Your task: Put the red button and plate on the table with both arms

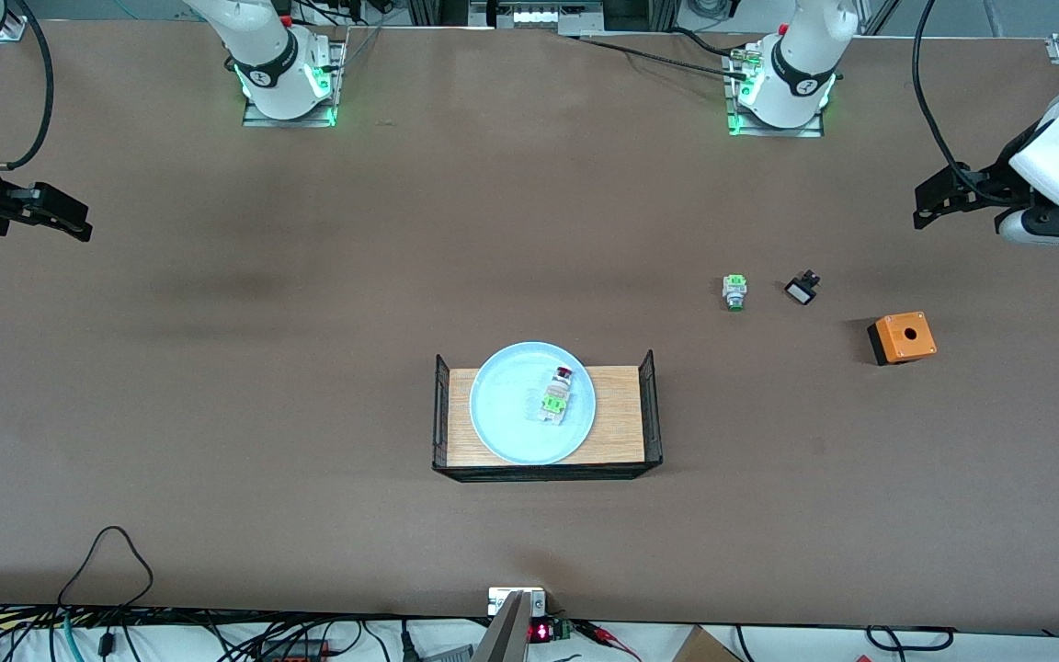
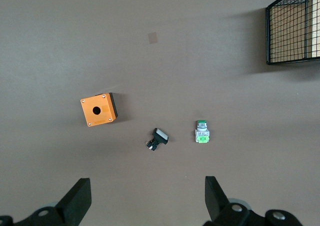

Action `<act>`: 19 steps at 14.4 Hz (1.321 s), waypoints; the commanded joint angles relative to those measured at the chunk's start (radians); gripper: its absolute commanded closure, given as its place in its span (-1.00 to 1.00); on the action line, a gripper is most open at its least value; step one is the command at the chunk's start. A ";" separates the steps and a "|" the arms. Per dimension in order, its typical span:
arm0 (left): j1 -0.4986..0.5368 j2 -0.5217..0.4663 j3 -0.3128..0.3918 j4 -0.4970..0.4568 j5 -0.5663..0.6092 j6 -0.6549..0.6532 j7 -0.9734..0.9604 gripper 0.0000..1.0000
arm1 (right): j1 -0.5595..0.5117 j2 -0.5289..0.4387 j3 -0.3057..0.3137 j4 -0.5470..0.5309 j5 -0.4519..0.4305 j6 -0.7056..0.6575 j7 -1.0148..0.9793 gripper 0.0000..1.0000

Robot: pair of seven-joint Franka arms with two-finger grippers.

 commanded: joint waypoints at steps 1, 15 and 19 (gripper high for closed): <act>0.006 0.010 -0.009 0.026 0.017 -0.013 -0.003 -1.00 | -0.002 -0.017 -0.003 -0.005 0.017 0.004 -0.016 -1.00; 0.002 0.025 -0.012 0.047 0.011 -0.032 -0.008 -1.00 | -0.003 -0.016 -0.005 -0.003 0.017 0.007 -0.016 -1.00; -0.026 0.038 -0.029 0.056 -0.001 -0.032 -0.011 -1.00 | -0.003 -0.016 -0.005 -0.003 0.017 0.007 -0.016 -1.00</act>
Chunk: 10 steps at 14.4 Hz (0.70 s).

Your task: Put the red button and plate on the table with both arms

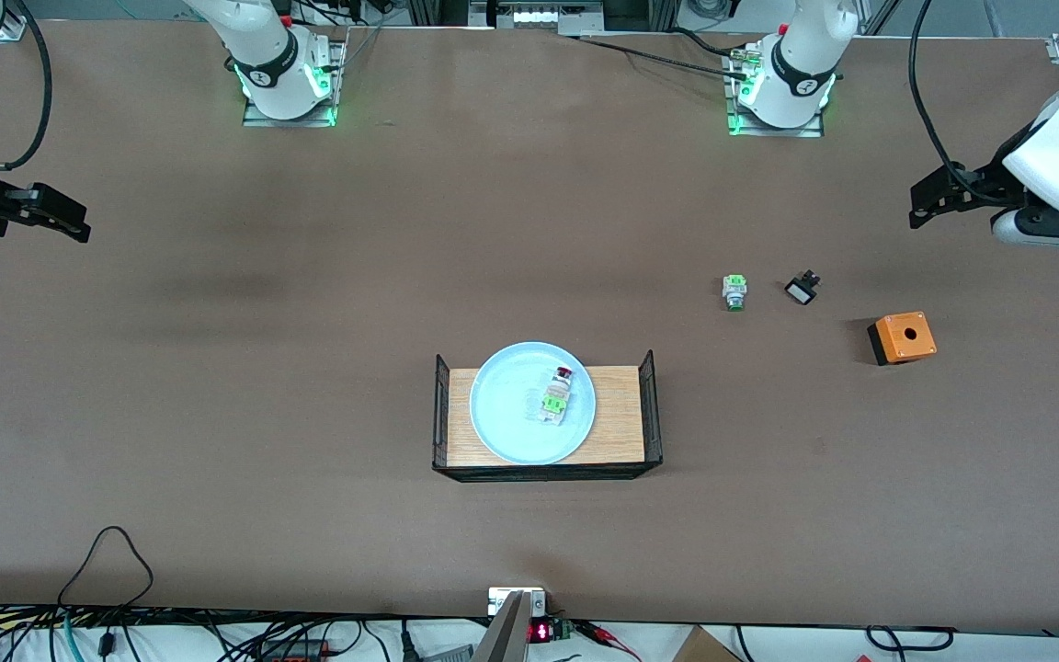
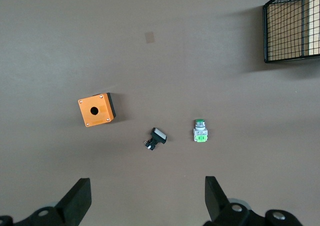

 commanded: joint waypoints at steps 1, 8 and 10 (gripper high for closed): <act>-0.029 0.042 -0.032 0.081 -0.017 -0.026 -0.014 -1.00 | -0.003 -0.016 -0.003 -0.003 0.017 0.002 -0.016 -1.00; -0.227 0.222 -0.110 0.340 0.004 -0.068 -0.020 -1.00 | -0.003 -0.016 -0.003 -0.003 0.017 0.002 -0.016 -1.00; -0.300 0.287 -0.112 0.414 0.033 -0.064 -0.028 -1.00 | -0.003 -0.016 -0.003 -0.003 0.017 0.002 -0.016 -1.00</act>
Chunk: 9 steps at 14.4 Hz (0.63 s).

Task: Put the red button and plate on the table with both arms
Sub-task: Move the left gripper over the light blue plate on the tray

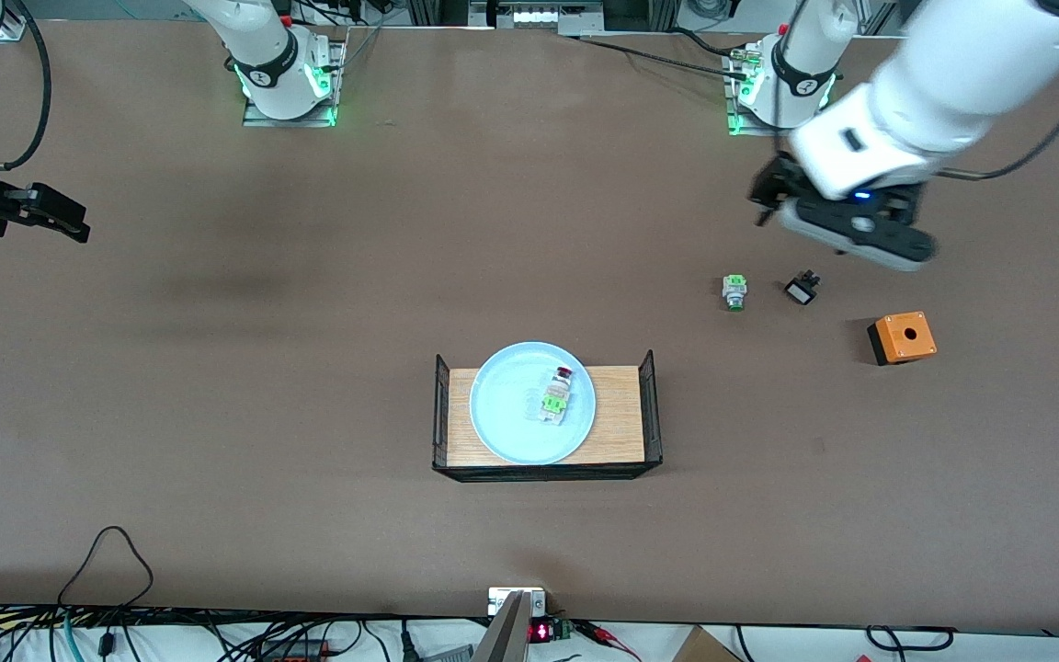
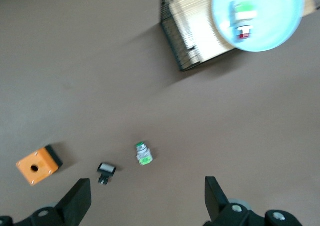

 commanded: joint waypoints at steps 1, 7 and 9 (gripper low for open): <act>-0.116 0.127 0.006 0.177 0.099 -0.028 -0.021 -1.00 | -0.002 -0.015 -0.003 -0.004 0.017 0.001 -0.016 -1.00; -0.262 0.402 0.014 0.399 0.282 0.128 -0.067 -1.00 | -0.002 -0.015 -0.003 -0.004 0.017 0.003 -0.016 -1.00; -0.262 0.442 0.009 0.412 0.227 0.147 -0.172 -1.00 | -0.001 -0.015 -0.003 -0.004 0.017 0.003 -0.016 -1.00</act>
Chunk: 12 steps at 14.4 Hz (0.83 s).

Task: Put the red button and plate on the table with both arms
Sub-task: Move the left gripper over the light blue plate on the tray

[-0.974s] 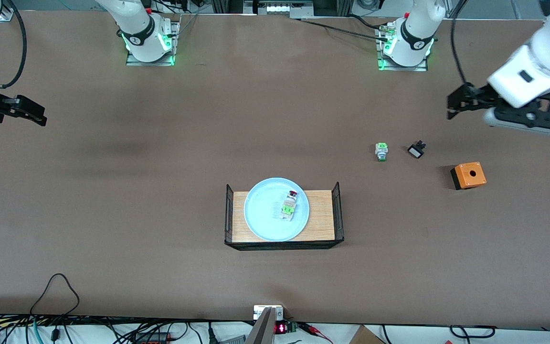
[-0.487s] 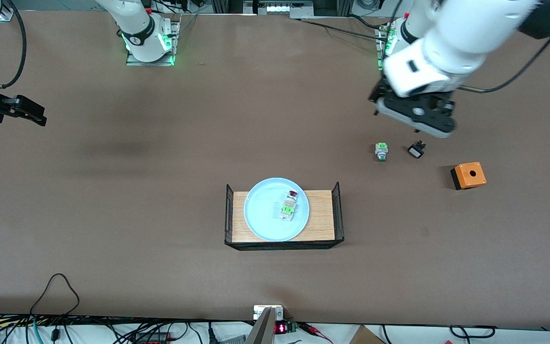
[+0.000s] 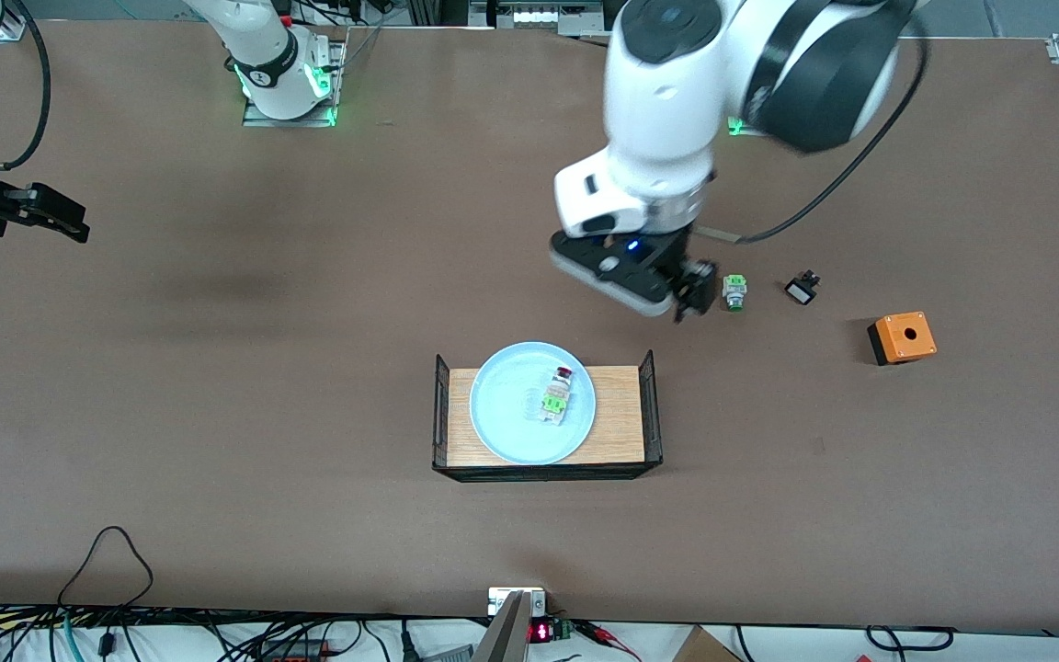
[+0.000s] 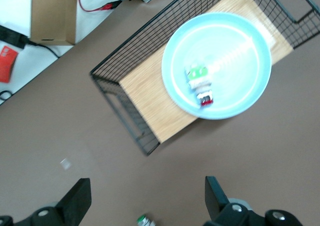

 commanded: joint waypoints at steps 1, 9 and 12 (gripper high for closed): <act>-0.006 0.077 0.013 0.084 -0.085 0.044 -0.151 -1.00 | -0.001 -0.015 -0.003 -0.004 0.017 -0.001 -0.016 -1.00; -0.058 0.242 0.021 0.064 -0.035 0.371 -0.236 -1.00 | -0.001 -0.014 -0.004 -0.009 0.019 0.023 -0.014 -1.00; -0.055 0.285 0.020 0.064 -0.016 0.382 -0.239 -1.00 | 0.001 -0.014 0.002 -0.009 0.019 0.031 -0.013 -1.00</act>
